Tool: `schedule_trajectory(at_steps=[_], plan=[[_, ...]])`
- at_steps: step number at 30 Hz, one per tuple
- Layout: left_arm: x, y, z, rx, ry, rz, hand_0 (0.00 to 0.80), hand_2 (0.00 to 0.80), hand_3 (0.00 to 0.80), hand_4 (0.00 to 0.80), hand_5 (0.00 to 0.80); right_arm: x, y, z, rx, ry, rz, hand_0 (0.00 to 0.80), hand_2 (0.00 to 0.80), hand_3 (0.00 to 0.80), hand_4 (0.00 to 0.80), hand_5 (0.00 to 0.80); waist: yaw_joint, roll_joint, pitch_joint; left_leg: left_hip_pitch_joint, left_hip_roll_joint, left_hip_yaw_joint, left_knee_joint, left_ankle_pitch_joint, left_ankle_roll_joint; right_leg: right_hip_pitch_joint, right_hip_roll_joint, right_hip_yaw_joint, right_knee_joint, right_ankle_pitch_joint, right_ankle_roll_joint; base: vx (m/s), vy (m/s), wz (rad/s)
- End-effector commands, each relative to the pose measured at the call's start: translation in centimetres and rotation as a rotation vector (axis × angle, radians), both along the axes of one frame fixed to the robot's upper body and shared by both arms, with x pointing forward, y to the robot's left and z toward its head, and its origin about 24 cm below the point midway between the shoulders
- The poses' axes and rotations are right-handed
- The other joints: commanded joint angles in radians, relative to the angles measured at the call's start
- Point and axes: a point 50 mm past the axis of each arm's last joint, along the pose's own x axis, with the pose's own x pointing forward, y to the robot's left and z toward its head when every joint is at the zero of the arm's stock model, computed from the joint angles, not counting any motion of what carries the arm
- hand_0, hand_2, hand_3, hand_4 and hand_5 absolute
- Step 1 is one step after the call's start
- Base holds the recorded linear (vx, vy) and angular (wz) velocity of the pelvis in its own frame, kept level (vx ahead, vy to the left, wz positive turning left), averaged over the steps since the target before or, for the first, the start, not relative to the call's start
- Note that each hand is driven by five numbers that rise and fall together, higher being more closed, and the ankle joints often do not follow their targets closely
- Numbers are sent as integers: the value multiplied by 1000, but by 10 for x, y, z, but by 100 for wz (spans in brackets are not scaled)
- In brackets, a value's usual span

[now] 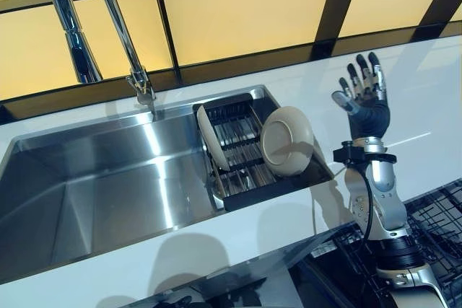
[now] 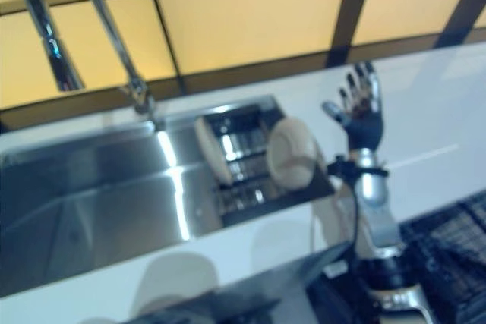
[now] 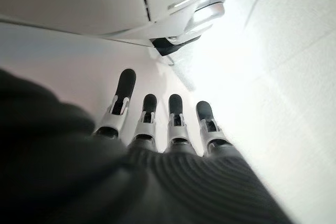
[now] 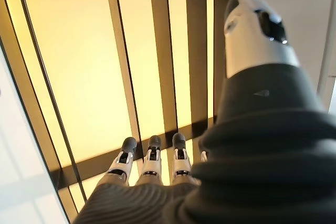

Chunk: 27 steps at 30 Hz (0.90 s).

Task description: Take plates into dishwasher

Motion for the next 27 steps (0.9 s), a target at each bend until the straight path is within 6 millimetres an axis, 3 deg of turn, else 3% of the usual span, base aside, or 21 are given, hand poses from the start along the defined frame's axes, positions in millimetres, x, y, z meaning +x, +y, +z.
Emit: schedule_trajectory(at_steps=[1, 3, 6, 9, 13, 17, 27], plan=[[38, 9, 9, 64, -77, -83, 0, 0, 0, 0, 0, -4, -13, 15, -38, -54, -88, 0, 0, 0, 0, 0, 0, -53, -63, -92, 10, -35, 46, -10, 24, 2, -148, -90, 146, 153, 56, 72, 150, -16], [34, 14, 9, 85, -60, -75, 0, 0, 0, 0, 0, -2, -13, 17, -54, -52, -113, 0, 0, 0, 0, 0, 8, -47, -68, -69, 10, -12, 24, -9, 23, -12, -149, -131, 150, 167, 60, 47, 118, -30], [33, 23, 11, 118, -49, -39, 0, 0, 0, 0, 0, 6, -7, 24, -78, -48, -127, 0, 0, 0, 0, 0, 11, -40, -61, -29, 17, 22, -15, -12, 16, -66, -107, -194, 126, 163, 64, 15, 54, -50], [34, 34, 14, 132, -55, 26, 0, 0, 0, 0, 0, 13, -3, 29, -114, -31, -118, 0, 0, 0, 0, 0, 27, -43, -57, -30, 17, 53, -22, -13, 13, -69, -110, -254, 106, 167, 65, -27, -28, -55], [37, 34, 15, 112, -61, 53, 0, 0, 0, 0, 0, 17, -10, 24, -184, 58, -101, 0, 0, 0, 0, 0, 19, -53, -63, -29, 18, 43, -22, -20, 12, -59, -83, -239, 72, 144, 59, 7, -53, -36], [41, 31, 15, 90, -77, 39, 0, 0, 0, 0, 0, 23, -19, 17, -227, 187, -11, 0, 0, 0, 0, 0, 12, -70, -69, -23, 32, 66, -22, -20, 6, -32, -71, -247, 54, 116, 60, 13, -57, -15], [42, 40, 18, 121, -84, 19, 0, 0, 0, 0, 0, 31, -34, 5, -228, 409, 195, 0, 0, 0, 0, 0, 5, -111, -65, -9, 38, 85, -22, -28, 5, -10, -73, -259, 68, 115, 73, -4, -42, 2]])
